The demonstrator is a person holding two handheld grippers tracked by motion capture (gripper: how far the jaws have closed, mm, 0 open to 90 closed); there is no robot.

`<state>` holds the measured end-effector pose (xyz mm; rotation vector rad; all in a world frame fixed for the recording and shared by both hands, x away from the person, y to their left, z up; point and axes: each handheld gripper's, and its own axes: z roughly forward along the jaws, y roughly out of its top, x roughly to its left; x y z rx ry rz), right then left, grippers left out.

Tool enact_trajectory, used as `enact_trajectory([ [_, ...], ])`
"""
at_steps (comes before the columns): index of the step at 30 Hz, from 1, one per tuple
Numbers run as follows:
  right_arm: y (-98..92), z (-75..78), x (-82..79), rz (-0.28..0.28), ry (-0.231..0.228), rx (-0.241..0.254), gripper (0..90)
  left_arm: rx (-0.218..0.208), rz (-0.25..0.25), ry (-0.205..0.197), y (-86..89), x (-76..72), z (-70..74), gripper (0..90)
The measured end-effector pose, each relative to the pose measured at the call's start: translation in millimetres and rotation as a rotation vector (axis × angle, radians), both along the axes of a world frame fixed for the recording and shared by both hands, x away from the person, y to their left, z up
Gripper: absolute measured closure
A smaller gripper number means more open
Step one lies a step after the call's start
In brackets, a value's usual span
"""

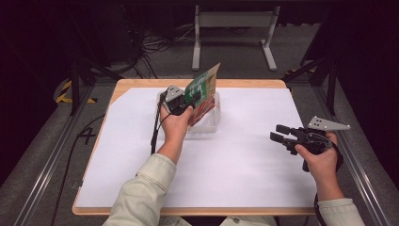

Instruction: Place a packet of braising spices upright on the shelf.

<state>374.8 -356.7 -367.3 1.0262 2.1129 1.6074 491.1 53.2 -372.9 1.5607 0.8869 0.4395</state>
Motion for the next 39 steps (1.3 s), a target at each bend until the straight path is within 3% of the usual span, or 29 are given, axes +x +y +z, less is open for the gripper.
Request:
enact_trajectory([
  [4,0.8,-0.2,0.4,0.002,-0.001,0.0,49.6,0.036,0.009,0.031,0.5,0.1,-4.8,86.9],
  [6,1.1,-0.1,0.3,0.002,0.001,-0.001,49.5,0.013,0.013,0.019,0.6,0.7,-7.9,87.1],
  [10,1.2,-0.5,0.8,0.002,0.001,-0.001,49.5,0.024,0.01,0.017,0.1,0.6,-7.4,86.9],
  [17,1.0,-0.4,0.9,0.004,0.002,-0.002,49.4,0.006,0.022,0.019,1.5,3.0,-8.3,82.7],
  [22,1.5,-0.6,1.2,0.004,0.002,-0.004,49.2,-0.034,0.027,0.02,1.9,4.6,-8.4,64.0],
  [29,2.0,-1.0,2.0,0.002,0.002,-0.005,48.4,-0.04,0.037,0.059,1.3,5.3,-7.5,25.9],
  [33,3.5,-1.6,3.5,0.004,0.004,-0.005,47.9,-0.02,0.035,0.041,1.5,3.0,-4.4,18.0],
  [39,8.2,-1.2,9.7,0.018,-0.003,-0.007,46.7,0.017,0.017,-0.005,6.8,-5.7,5.5,14.4],
])
